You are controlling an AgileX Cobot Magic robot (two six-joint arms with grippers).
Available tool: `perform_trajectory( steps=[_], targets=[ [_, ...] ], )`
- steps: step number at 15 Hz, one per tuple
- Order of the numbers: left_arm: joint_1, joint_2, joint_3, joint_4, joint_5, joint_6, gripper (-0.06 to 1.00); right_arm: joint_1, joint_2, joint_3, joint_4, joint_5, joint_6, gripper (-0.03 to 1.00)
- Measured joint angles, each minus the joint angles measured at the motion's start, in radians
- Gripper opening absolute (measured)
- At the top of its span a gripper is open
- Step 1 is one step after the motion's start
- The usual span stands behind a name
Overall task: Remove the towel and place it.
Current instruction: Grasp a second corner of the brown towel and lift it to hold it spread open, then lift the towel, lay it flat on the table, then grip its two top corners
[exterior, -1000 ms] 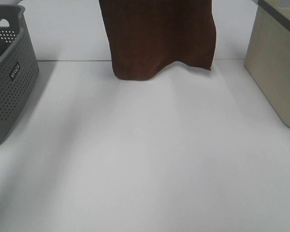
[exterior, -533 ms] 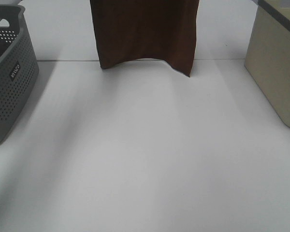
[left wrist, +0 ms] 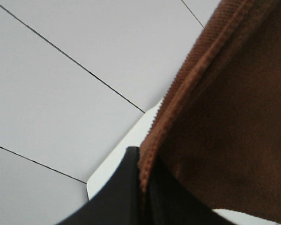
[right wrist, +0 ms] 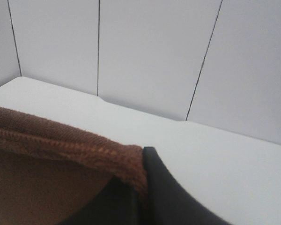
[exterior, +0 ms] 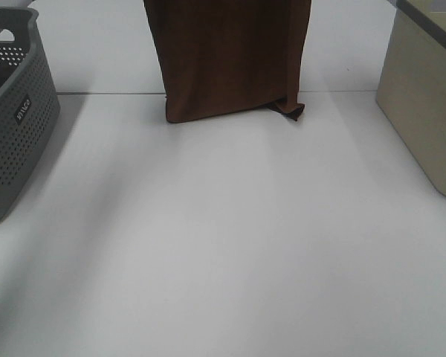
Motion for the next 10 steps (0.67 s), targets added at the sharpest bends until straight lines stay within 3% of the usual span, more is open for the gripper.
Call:
perform_trajectory(
  steps=[2, 3, 7, 10],
  targets=[
    [0.000, -0.023, 0.000, 0.000, 0.102, 0.055, 0.00, 0.000, 0.000, 0.000, 0.088, 0.057, -0.039, 0.01],
    [0.002, -0.052, 0.000, 0.001, 0.186, 0.092, 0.00, 0.000, 0.000, 0.000, 0.257, 0.080, -0.139, 0.01],
    [0.003, -0.071, -0.001, 0.001, 0.327, 0.128, 0.00, 0.000, -0.006, 0.000, 0.538, 0.159, -0.351, 0.01],
    [0.003, -0.115, -0.001, 0.001, 0.479, 0.140, 0.00, 0.000, -0.036, 0.000, 0.576, 0.269, -0.382, 0.01]
  ],
)
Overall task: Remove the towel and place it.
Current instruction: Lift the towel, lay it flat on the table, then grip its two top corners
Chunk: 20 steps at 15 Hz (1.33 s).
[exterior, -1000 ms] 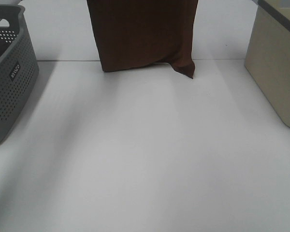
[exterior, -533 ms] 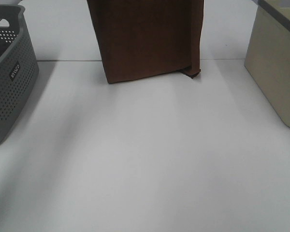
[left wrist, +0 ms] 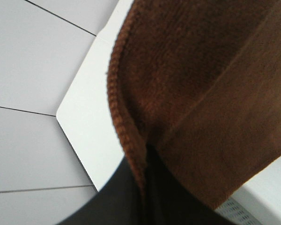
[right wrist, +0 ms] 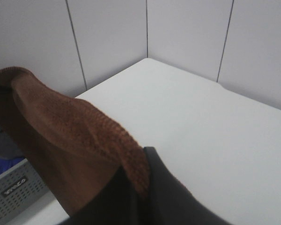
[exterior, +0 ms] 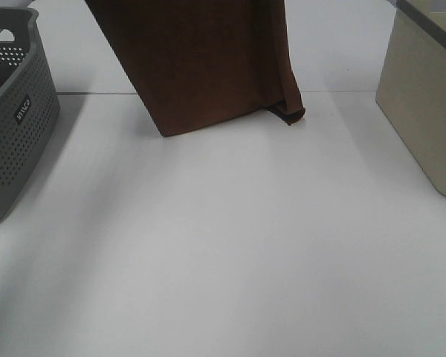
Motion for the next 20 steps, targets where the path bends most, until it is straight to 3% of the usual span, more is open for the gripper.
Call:
perform_trajectory(
  steps=[2, 5, 7, 9, 10, 12, 16, 20],
  targets=[
    [0.000, -0.031, 0.000, 0.000, 0.092, -0.014, 0.00, 0.000, -0.024, 0.000, -0.025, 0.095, 0.006, 0.01],
    [0.000, -0.064, 0.031, -0.001, 0.105, -0.068, 0.00, 0.000, -0.050, 0.000, -0.105, 0.213, 0.065, 0.01],
    [0.000, -0.165, 0.159, -0.003, 0.105, -0.120, 0.00, 0.000, -0.065, 0.000, -0.132, 0.324, 0.105, 0.01],
    [-0.002, -0.246, 0.273, -0.019, 0.105, -0.148, 0.00, 0.000, -0.071, 0.004, -0.128, 0.348, 0.131, 0.01],
    [-0.023, -0.340, 0.443, -0.056, 0.105, -0.173, 0.00, 0.000, -0.116, 0.076, -0.117, 0.352, 0.154, 0.01],
    [-0.061, -0.412, 0.587, -0.078, 0.107, -0.197, 0.00, 0.000, -0.209, 0.228, -0.113, 0.353, 0.158, 0.01],
    [-0.203, -0.543, 0.770, -0.085, 0.109, -0.290, 0.00, 0.000, -0.472, 0.655, -0.172, 0.354, 0.123, 0.01],
    [-0.340, -0.597, 0.892, -0.107, 0.109, -0.356, 0.00, 0.000, -0.684, 0.937, -0.291, 0.355, 0.094, 0.01]
  ],
)
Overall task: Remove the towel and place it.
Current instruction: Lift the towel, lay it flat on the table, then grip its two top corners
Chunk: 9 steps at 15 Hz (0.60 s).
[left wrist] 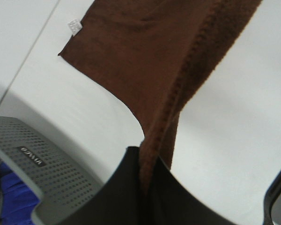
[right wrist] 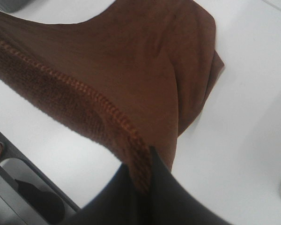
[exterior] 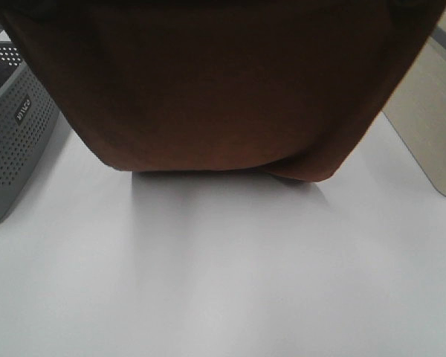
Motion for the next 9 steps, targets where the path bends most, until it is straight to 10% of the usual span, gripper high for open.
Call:
perform_trajectory(
  steps=[9],
  targets=[
    [-0.052, -0.021, 0.156, -0.119, -0.004, -0.015, 0.00, 0.000, -0.162, 0.218, -0.058, -0.001, 0.021, 0.01]
  ],
)
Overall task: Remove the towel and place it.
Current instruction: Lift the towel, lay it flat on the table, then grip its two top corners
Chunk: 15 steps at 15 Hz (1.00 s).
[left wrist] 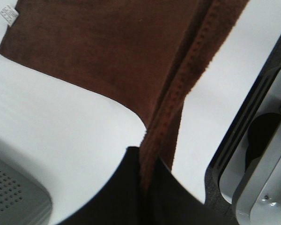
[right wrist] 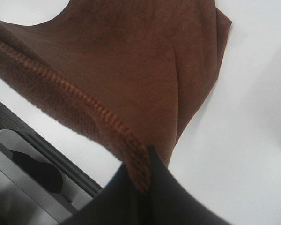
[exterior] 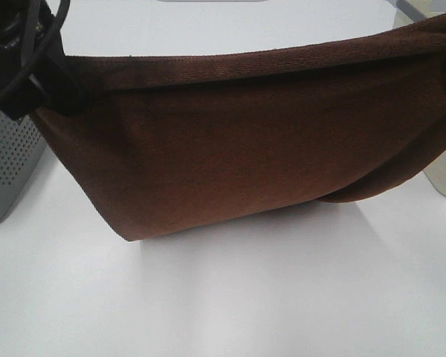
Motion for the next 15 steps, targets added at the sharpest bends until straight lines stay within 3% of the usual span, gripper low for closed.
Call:
perform_trajectory(
  steps=[3, 8, 15],
  targets=[
    [0.000, -0.022, 0.096, -0.063, 0.000, 0.000, 0.00, 0.000, -0.021, 0.039, 0.066, -0.004, 0.045, 0.01],
    [0.000, -0.067, 0.289, -0.200, 0.001, -0.006, 0.00, 0.000, -0.125, 0.304, 0.167, -0.002, 0.085, 0.01],
    [0.000, -0.022, 0.446, -0.394, 0.005, -0.039, 0.00, 0.000, -0.086, 0.501, 0.185, -0.004, 0.142, 0.01]
  ],
)
